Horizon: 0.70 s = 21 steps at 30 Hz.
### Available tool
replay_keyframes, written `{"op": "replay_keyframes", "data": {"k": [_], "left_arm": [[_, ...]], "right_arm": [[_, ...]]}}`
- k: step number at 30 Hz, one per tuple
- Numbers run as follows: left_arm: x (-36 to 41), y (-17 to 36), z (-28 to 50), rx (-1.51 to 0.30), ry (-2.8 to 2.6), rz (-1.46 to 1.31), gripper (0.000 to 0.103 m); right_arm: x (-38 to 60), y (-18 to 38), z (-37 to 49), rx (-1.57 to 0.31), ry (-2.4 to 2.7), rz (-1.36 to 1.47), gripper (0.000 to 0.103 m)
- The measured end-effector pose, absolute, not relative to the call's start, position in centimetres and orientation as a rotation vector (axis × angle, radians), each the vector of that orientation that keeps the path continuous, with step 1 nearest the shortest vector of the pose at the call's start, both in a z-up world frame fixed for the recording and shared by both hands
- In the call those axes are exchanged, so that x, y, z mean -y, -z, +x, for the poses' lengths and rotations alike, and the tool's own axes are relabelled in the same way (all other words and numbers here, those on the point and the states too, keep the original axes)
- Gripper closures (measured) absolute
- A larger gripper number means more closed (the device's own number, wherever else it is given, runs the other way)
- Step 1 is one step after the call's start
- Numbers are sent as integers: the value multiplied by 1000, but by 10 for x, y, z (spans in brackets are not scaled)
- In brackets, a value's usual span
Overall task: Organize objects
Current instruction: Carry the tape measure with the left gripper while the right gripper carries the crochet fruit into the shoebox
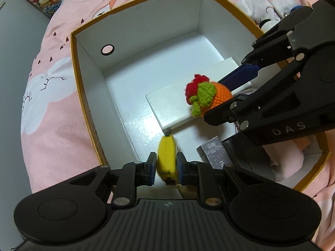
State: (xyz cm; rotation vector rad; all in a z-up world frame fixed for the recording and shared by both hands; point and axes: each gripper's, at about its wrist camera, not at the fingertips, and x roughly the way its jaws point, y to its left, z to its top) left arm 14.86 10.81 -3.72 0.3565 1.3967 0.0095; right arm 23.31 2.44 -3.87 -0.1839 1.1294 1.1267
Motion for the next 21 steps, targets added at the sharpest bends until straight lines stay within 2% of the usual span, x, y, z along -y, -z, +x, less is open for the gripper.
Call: {"op": "replay_keyframes", "data": {"k": [8, 21], "left_arm": [[-111, 35, 145, -1385, -10, 358, 80], [-127, -2, 123, -1134, -102, 217, 80]], "right_arm": [[-27, 42, 234, -1141, -1121, -189, 61], [-41, 46, 233, -1203, -1087, -198, 61]]}}
